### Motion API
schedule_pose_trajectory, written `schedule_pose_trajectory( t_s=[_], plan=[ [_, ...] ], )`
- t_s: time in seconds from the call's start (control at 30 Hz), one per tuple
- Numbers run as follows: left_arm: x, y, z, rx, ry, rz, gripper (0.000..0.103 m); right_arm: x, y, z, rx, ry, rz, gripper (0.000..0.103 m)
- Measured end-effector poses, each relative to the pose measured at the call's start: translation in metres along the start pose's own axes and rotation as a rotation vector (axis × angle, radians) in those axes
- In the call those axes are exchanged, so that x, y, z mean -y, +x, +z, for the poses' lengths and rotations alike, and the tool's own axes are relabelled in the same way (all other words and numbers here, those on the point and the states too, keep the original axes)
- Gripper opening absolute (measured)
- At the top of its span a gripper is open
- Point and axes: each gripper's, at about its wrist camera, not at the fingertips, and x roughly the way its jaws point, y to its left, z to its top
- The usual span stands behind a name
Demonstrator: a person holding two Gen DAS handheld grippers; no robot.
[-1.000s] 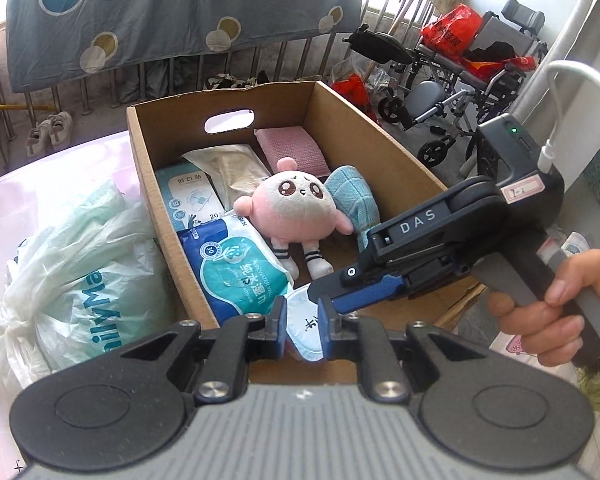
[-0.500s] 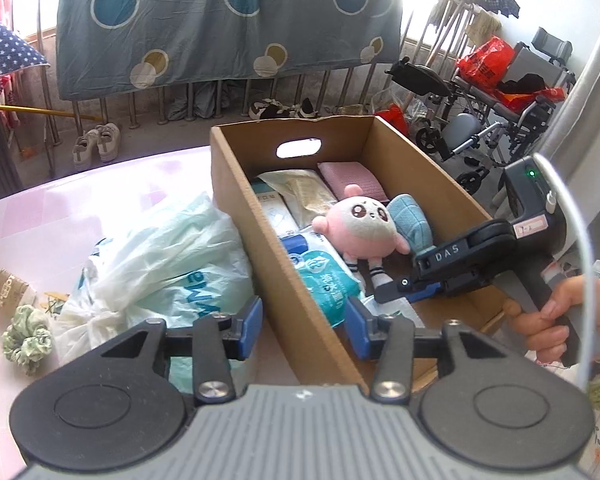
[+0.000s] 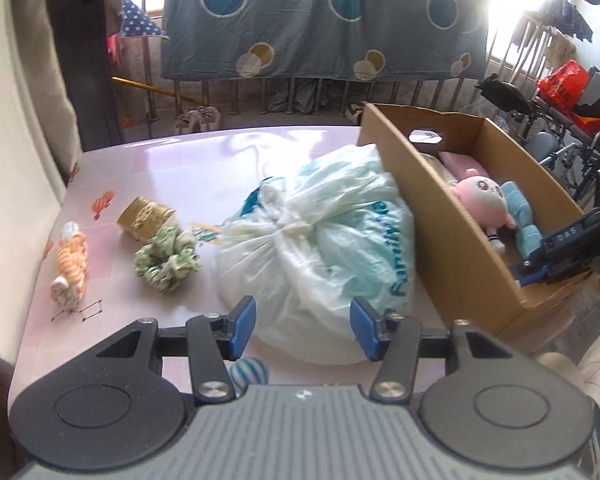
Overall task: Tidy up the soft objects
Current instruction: 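Move the right gripper back to the orange-striped sock bundle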
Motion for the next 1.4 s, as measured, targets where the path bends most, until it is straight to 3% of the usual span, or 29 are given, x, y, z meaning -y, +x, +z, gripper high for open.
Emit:
schedule_pose_trajectory(
  t_s=[0.13, 0.2, 0.37, 0.47, 0.6, 0.87, 1.03, 1.2, 1.4],
  plan=[
    [-0.024, -0.008, -0.020, 0.026, -0.008, 0.126, 0.056, -0.006, -0.013, -0.005, 0.035, -0.012, -0.031, 0.029],
    [-0.036, -0.011, -0.027, 0.040, -0.019, 0.166, 0.056, -0.012, -0.025, -0.005, 0.069, -0.027, -0.052, 0.044],
    [-0.059, -0.012, -0.037, 0.073, -0.041, 0.221, 0.056, -0.047, -0.062, -0.003, 0.182, -0.125, -0.105, 0.047],
    [-0.066, -0.011, -0.038, 0.100, -0.037, 0.252, 0.056, -0.077, -0.079, 0.002, 0.232, -0.213, -0.076, 0.048],
    [-0.076, -0.008, -0.037, 0.136, -0.035, 0.310, 0.056, -0.132, -0.061, 0.010, 0.218, -0.322, 0.006, 0.050],
    [-0.116, 0.021, -0.026, 0.134, 0.019, 0.475, 0.057, -0.253, 0.062, 0.031, 0.017, -0.417, 0.251, 0.050],
    [-0.152, 0.055, -0.020, 0.078, 0.016, 0.458, 0.057, -0.318, 0.172, 0.041, -0.157, -0.390, 0.332, 0.050],
    [-0.185, 0.085, -0.016, 0.038, -0.045, 0.383, 0.059, -0.359, 0.274, 0.045, -0.267, -0.372, 0.276, 0.050],
    [-0.206, 0.111, -0.013, -0.018, -0.103, 0.360, 0.058, -0.375, 0.347, 0.047, -0.306, -0.347, 0.203, 0.050]
  ],
)
